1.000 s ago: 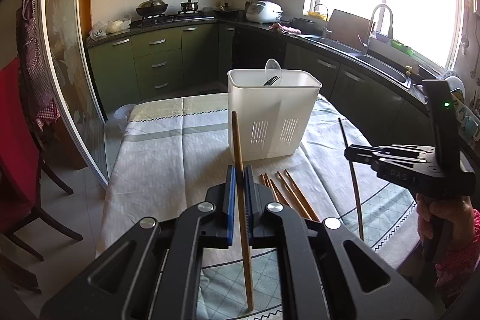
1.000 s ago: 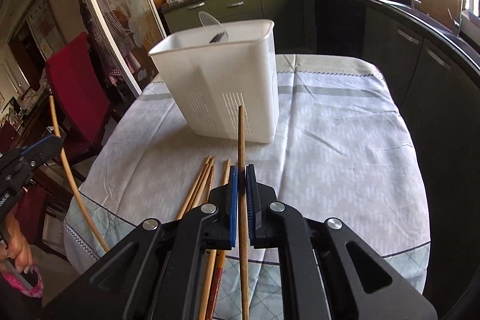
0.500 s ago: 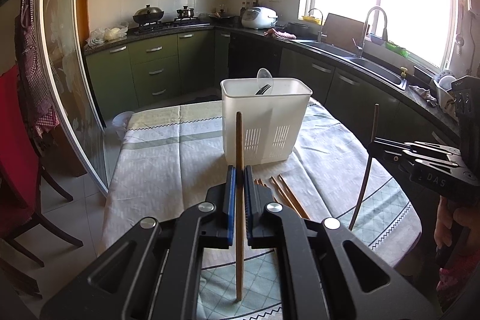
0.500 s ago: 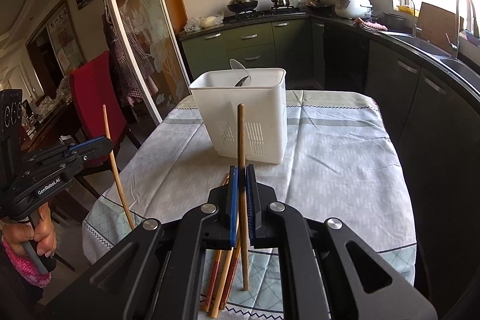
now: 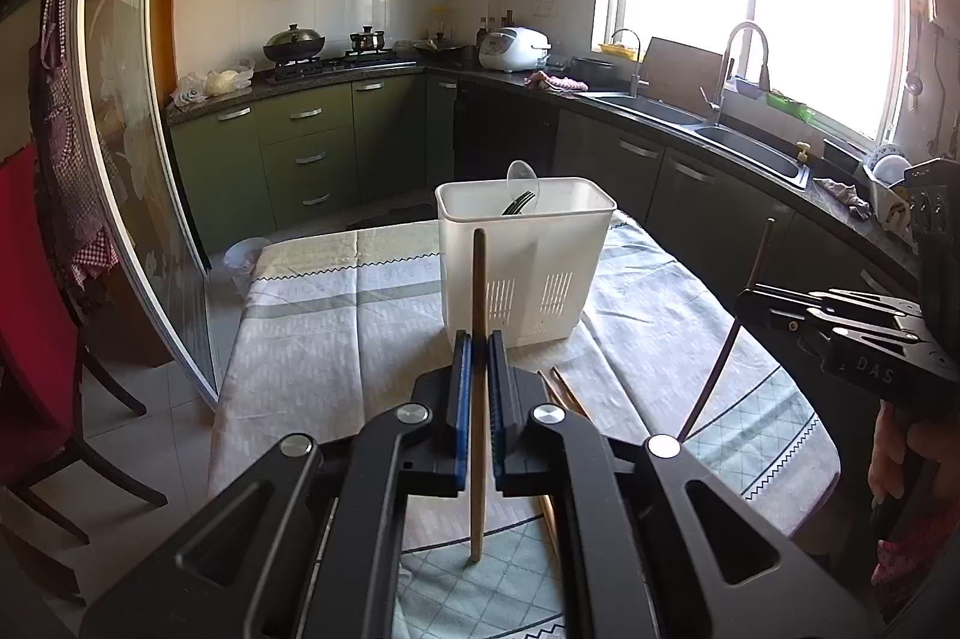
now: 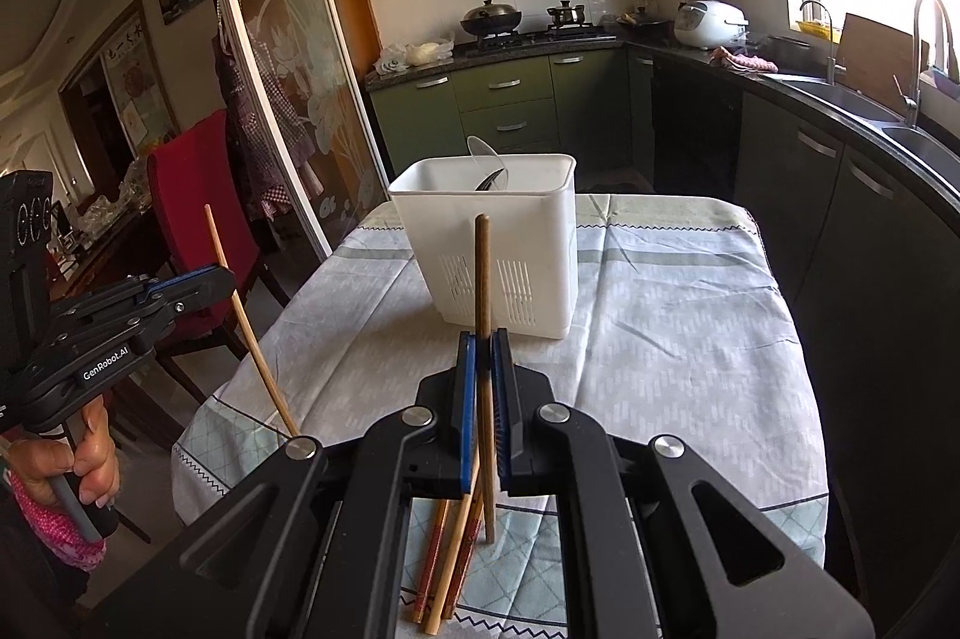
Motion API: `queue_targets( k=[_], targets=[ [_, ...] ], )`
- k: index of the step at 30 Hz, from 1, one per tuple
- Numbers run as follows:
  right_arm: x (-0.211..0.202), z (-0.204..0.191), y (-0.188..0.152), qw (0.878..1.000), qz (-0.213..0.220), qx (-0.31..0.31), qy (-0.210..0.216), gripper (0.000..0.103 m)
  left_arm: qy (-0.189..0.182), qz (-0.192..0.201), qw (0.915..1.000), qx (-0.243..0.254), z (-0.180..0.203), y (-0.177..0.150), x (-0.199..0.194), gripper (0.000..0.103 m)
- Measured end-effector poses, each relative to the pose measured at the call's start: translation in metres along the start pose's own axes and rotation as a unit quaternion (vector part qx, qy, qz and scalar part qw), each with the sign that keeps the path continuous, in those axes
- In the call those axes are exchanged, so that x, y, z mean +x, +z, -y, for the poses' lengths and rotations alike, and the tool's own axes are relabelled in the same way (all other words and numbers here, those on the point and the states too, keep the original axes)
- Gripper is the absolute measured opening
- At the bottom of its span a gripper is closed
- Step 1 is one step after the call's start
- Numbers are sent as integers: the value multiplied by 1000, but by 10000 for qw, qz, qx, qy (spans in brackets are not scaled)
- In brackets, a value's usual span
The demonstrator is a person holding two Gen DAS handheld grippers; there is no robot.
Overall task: Organize utensils
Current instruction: 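Lower the chopstick into the holder with the left tool while the right tool inserts its chopstick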
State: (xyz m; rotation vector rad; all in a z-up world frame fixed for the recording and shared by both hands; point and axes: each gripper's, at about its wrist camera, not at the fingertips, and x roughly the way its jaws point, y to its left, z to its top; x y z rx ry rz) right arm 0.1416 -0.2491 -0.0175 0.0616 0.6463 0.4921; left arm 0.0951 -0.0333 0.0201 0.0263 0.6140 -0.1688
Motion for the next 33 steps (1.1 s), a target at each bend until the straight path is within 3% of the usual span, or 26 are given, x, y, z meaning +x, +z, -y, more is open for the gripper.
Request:
queue_targets(
  k=[12, 17, 20, 28, 33],
  targets=[
    [-9, -5, 26, 9997, 224, -107, 72, 6, -137, 214, 9997, -48, -2, 32, -4, 5],
    [-17, -6, 48, 9992, 327, -131, 197, 6, -452, 223, 9987, -55, -1, 74, -9, 5],
    [-24, -6, 67, 9987, 436, -143, 239, 6, -515, 432, 9977, -25, 1, 106, -18, 5],
    [-50, -7, 132, 9929, 1143, -301, 95, 6, -206, 1401, 9899, 59, 9, 183, -36, 5],
    [-44, -1, 179, 9870, 1579, -284, -51, 6, -34, 1421, 9898, 40, 11, 203, -4, 5]
  ],
)
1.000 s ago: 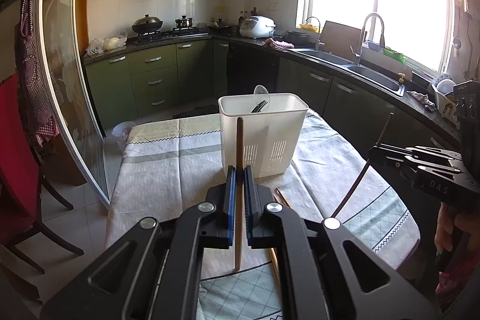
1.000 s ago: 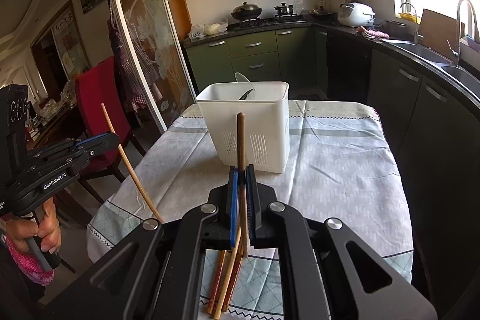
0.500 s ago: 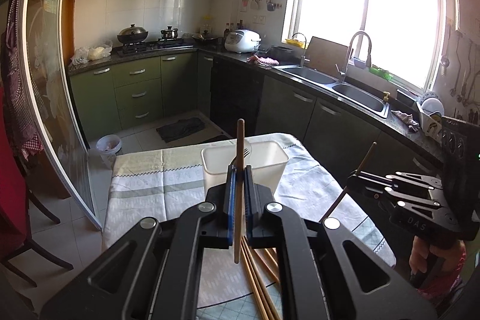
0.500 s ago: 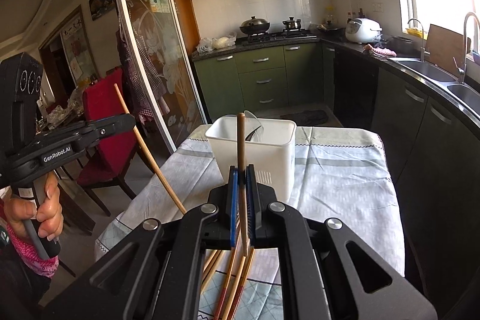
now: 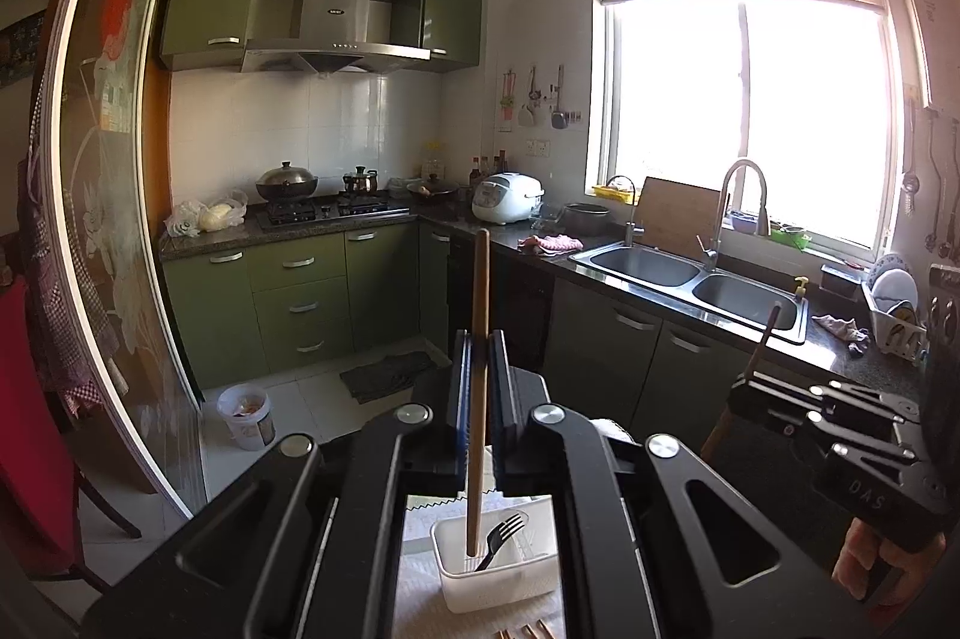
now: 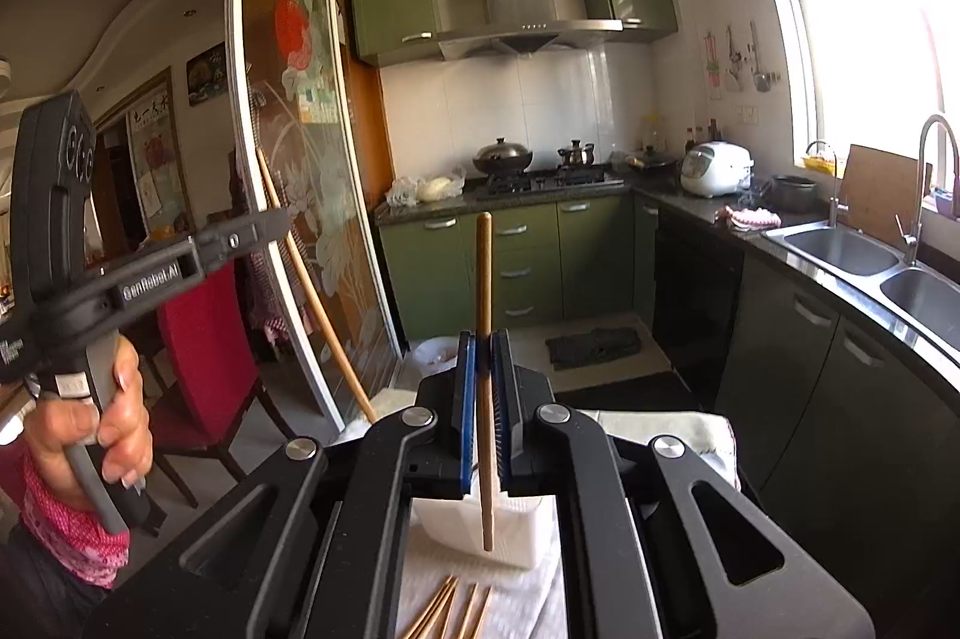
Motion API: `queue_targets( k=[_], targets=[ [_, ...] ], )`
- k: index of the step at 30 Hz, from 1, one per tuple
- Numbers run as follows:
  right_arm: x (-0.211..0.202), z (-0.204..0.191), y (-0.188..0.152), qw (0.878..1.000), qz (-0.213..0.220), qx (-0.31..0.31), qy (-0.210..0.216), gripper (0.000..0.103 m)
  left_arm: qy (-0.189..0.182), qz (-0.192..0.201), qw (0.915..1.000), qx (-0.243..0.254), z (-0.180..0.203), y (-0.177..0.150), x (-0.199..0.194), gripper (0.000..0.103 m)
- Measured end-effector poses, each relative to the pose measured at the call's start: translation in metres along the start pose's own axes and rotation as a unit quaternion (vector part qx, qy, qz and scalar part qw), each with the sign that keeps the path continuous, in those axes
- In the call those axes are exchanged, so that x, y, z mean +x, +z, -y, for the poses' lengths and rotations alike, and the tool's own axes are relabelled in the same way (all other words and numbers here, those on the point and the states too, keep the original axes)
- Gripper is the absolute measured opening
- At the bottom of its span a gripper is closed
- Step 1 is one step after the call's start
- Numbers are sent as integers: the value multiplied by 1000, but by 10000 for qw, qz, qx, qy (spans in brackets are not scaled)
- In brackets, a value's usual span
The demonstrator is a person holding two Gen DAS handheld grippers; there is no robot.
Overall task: Organize utensils
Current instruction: 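Lower the chopstick into the holder with the left tool while the right tool inserts its chopstick, then grasp another wooden chopstick with the left tool while the right tool returns toward the table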
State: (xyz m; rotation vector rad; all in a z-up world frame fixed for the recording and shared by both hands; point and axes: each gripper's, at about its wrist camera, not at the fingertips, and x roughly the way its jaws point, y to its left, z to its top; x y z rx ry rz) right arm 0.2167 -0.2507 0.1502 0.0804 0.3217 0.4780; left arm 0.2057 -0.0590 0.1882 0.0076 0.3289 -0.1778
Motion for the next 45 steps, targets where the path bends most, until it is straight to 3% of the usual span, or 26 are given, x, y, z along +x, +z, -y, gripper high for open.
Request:
queue_targets(
  k=[5, 11, 12, 13, 21, 23, 26, 29, 35, 38, 42, 45],
  targets=[
    [49, 15, 8, 9998, -69, 96, -134, 6, 98, -373, 9992, -90, -8, -27, 44, 5],
    [107, 29, -29, 9972, -684, 290, -115, 6, 76, -1089, 9939, -136, -16, -71, 82, 5],
    [112, 29, -35, 9967, -756, 283, -116, 6, 44, -1182, 9929, -133, -16, -77, 85, 7],
    [116, 30, -40, 9963, -812, 276, -113, 6, 16, -1276, 9918, -103, -16, -82, 87, 14],
    [126, 25, -68, 9945, -1017, 155, -170, 8, -87, -1500, 9885, -158, -17, -100, 74, 35],
    [122, 23, -70, 9948, -989, 117, -195, 8, -88, -1544, 9879, -125, -16, -102, 67, 36],
    [107, 23, -70, 9959, -886, 115, -173, 19, -86, -1729, 9849, -61, -13, -110, 57, 37],
    [80, 22, -70, 9972, -724, 154, -99, 19, -256, -2145, 9762, -209, -13, -126, 53, 45],
    [16, 27, -101, 9976, -644, 218, -154, 20, -309, -3029, 9521, -289, -7, -186, 54, 45],
    [-9, 39, -130, 9961, -749, 426, -185, 29, -199, -3520, 9356, -207, -1, -221, 66, 45],
    [-31, 59, -166, 9922, -953, 749, -281, 29, -147, -4118, 9108, -259, 2, -262, 86, 36],
    [-42, 75, -186, 9887, -1070, 1005, -305, 29, -1, -4273, 9040, -131, 7, -275, 94, 35]
  ],
)
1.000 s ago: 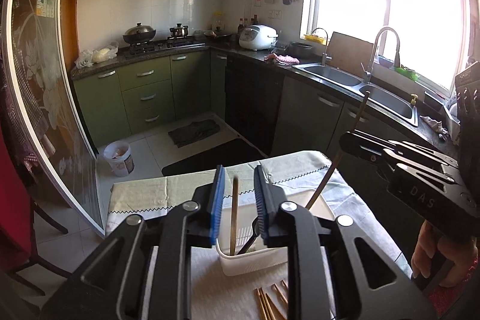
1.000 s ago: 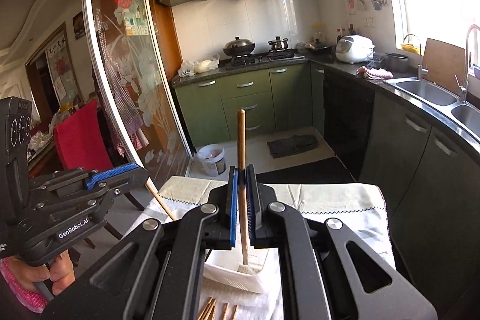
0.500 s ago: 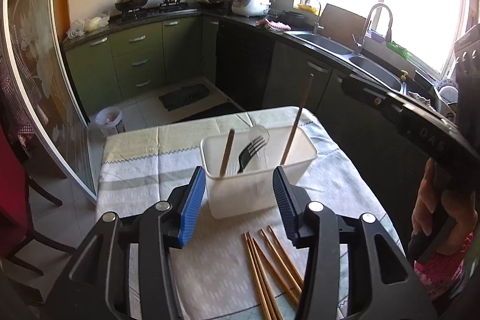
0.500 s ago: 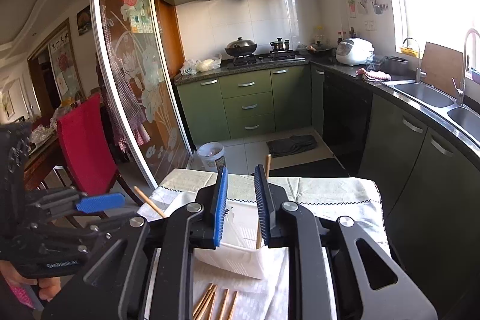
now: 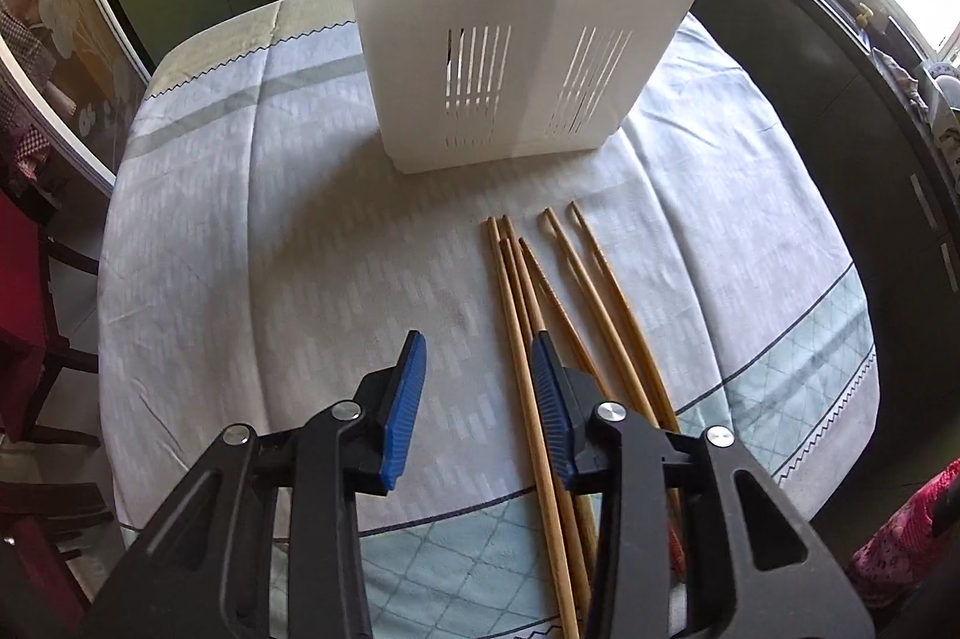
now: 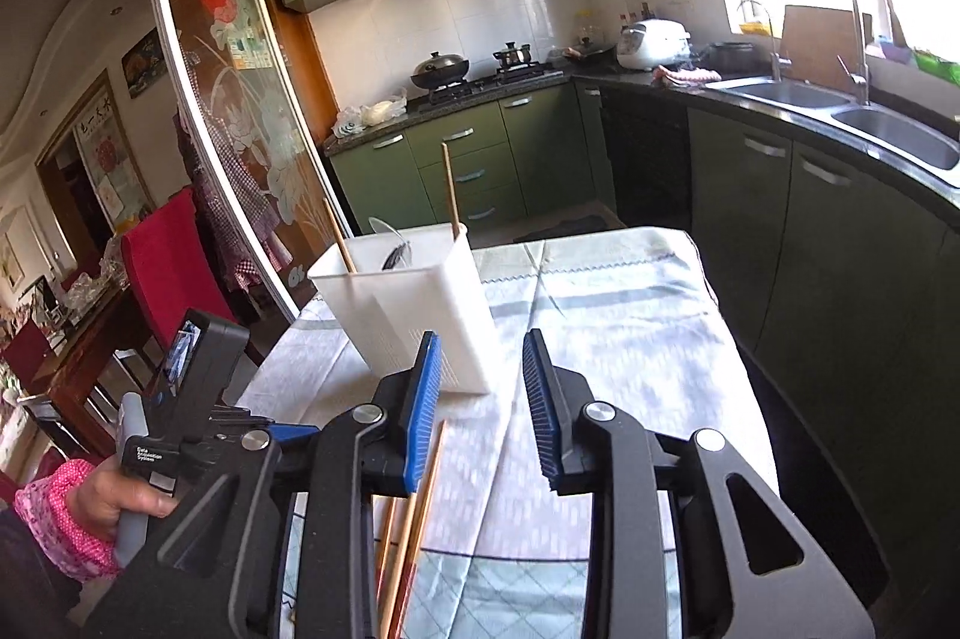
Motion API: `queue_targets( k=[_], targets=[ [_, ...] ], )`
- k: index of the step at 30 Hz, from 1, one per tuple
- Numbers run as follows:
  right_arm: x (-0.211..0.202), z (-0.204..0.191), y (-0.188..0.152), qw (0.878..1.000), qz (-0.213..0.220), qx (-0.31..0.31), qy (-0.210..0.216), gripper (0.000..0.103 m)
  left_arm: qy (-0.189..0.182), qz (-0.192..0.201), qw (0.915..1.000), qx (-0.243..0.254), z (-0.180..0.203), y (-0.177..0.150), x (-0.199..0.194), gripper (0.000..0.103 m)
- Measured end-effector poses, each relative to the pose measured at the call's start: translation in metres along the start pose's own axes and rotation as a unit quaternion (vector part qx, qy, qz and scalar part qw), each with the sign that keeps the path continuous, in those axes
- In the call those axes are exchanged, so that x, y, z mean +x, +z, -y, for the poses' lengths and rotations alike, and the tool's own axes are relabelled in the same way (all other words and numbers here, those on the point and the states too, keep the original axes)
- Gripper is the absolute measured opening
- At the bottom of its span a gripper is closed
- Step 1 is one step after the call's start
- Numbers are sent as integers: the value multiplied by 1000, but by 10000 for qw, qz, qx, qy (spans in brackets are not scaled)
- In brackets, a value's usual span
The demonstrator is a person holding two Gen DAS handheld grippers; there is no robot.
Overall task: Organize utensils
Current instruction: 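Grasp another wooden chopstick with the left tool while the right tool returns toward the table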
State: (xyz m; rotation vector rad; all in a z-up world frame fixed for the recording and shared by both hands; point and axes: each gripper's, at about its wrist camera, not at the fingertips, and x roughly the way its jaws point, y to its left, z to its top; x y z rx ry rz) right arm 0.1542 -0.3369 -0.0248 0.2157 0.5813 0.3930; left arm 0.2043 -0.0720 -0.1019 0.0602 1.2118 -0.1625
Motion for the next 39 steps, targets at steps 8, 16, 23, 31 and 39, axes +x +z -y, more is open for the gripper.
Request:
queue_targets(
  k=[8, 16, 23, 31, 39],
  targets=[
    [-8, 36, -31, 9982, -147, 561, 134, 29, -9, -465, 9988, -147, -2, -1, 24, 34],
    [1, 49, -38, 9956, -276, 875, 205, 29, 35, -604, 9981, -84, 5, 1, 35, 34],
    [3, 54, -39, 9946, -275, 981, 215, 34, 248, -677, 9974, 40, 15, 12, 45, 34],
    [3, 56, -42, 9938, -312, 1046, 218, 34, 201, -720, 9972, -68, 18, 30, 53, 7],
    [8, 56, -40, 9930, -374, 1092, 260, 34, 127, -619, 9978, -190, 1, 22, 42, 6]
  ],
)
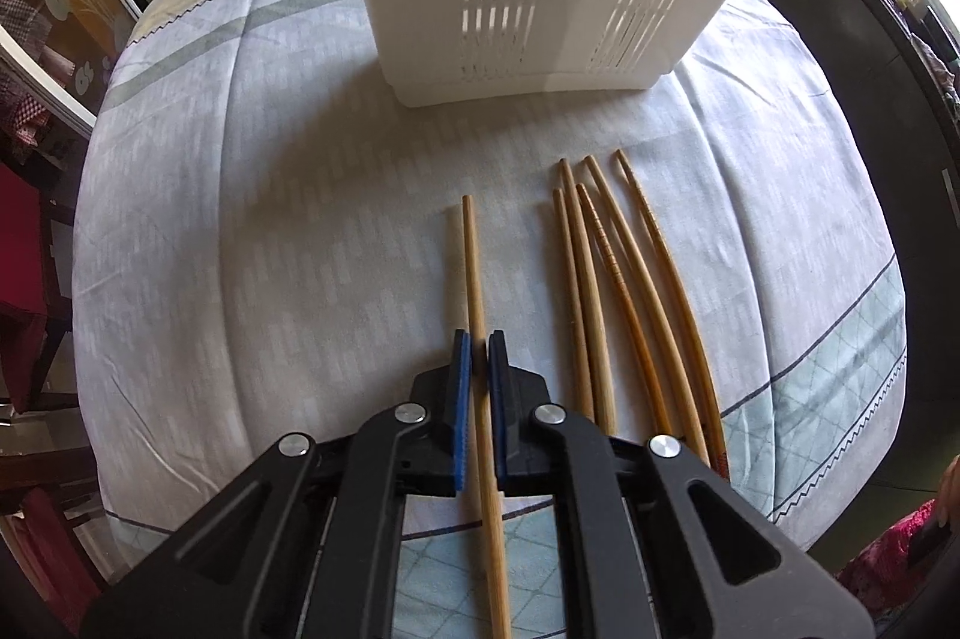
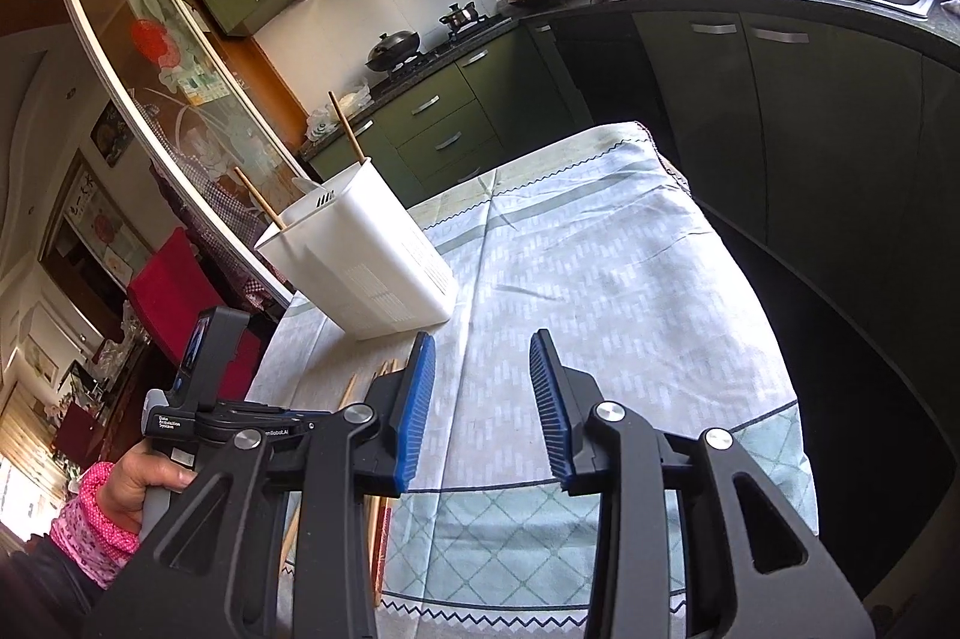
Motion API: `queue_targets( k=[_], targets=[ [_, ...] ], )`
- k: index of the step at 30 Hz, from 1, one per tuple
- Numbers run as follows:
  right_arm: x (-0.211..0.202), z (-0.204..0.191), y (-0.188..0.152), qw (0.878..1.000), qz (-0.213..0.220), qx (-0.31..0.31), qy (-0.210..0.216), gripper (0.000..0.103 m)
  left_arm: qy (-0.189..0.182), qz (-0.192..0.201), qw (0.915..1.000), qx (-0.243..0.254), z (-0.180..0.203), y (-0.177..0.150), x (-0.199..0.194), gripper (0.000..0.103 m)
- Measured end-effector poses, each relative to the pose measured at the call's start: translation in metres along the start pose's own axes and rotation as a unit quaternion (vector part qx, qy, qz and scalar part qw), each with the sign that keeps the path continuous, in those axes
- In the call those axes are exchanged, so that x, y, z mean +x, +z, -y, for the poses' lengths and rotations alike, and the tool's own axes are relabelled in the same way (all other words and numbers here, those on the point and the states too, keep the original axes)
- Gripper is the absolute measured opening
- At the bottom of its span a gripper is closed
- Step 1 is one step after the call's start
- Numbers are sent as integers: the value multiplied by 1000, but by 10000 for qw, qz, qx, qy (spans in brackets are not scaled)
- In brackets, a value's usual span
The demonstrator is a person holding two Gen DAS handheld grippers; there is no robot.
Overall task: Organize utensils
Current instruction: 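Grasp another wooden chopstick with the left tool while the right tool returns toward the table, then lift the chopstick with the left tool while the right tool grasps another chopstick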
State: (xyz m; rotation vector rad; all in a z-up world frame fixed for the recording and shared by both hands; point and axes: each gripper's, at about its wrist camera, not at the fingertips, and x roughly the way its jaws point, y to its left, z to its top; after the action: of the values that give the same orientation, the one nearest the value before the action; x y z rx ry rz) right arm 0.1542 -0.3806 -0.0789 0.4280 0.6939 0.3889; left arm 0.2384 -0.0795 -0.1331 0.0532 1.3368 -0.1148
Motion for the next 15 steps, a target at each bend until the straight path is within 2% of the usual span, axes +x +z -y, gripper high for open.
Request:
queue_targets(
  k=[4, 8, 10, 15],
  targets=[
    [4, -7, 0, 10000, -53, -76, 10, 34, 21, 476, 9988, -62, -11, -7, -26, 6],
    [9, -12, 1, 9998, -121, -151, 13, 34, 71, 1076, 9941, -78, -16, -13, -61, 6],
    [13, -16, 1, 9996, -175, -197, 23, 37, 99, 1410, 9899, -69, -16, -18, -81, 6],
    [26, -26, 0, 9990, -301, -316, 19, 38, 128, 2127, 9770, -73, -30, -48, -125, 6]
  ],
)
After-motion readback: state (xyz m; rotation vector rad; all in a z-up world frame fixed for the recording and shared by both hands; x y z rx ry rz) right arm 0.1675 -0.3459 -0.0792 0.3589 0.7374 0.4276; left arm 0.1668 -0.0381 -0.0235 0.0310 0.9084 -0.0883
